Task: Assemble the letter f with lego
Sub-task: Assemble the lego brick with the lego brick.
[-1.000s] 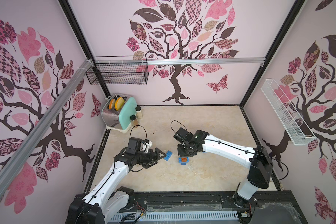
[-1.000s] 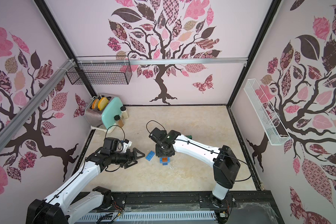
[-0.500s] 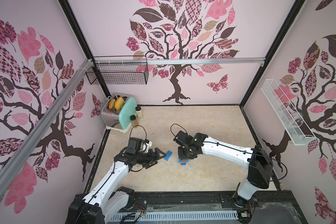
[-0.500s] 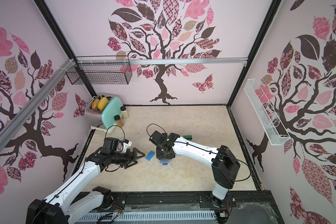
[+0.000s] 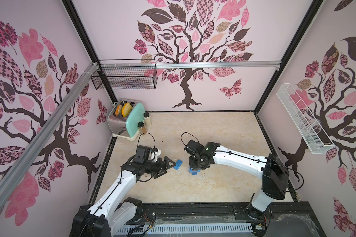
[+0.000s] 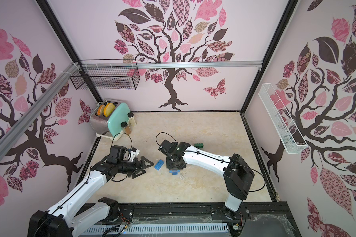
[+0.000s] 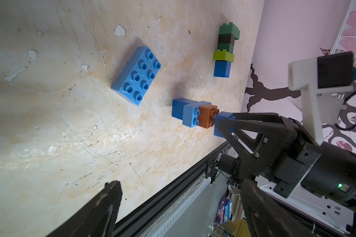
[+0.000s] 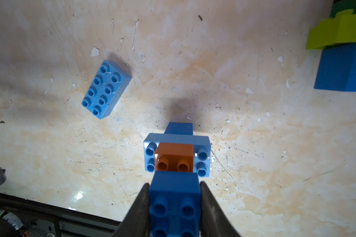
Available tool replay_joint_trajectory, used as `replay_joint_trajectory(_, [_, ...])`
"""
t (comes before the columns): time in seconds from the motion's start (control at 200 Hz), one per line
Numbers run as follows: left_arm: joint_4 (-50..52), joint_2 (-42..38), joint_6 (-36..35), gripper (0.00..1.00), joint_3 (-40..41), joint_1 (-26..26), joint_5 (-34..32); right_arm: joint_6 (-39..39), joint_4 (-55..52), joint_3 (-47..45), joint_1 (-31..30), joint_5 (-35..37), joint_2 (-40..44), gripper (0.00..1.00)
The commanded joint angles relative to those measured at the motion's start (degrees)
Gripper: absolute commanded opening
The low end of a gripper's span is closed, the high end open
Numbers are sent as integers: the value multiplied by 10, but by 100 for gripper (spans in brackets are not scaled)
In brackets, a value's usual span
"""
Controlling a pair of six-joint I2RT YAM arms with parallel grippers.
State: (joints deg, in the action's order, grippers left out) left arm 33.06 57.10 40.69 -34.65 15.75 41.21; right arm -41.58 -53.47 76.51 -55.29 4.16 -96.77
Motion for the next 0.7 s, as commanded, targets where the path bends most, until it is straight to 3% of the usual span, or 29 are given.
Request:
replay_joint_trajectory(0.0, [-8, 2, 0, 94, 6, 1, -4, -3, 1, 16, -3, 12, -3, 36])
replay_joint_trajectory(0.695, [-13, 16, 0, 94, 7, 1, -10, 8, -3, 34, -3, 8, -32, 35])
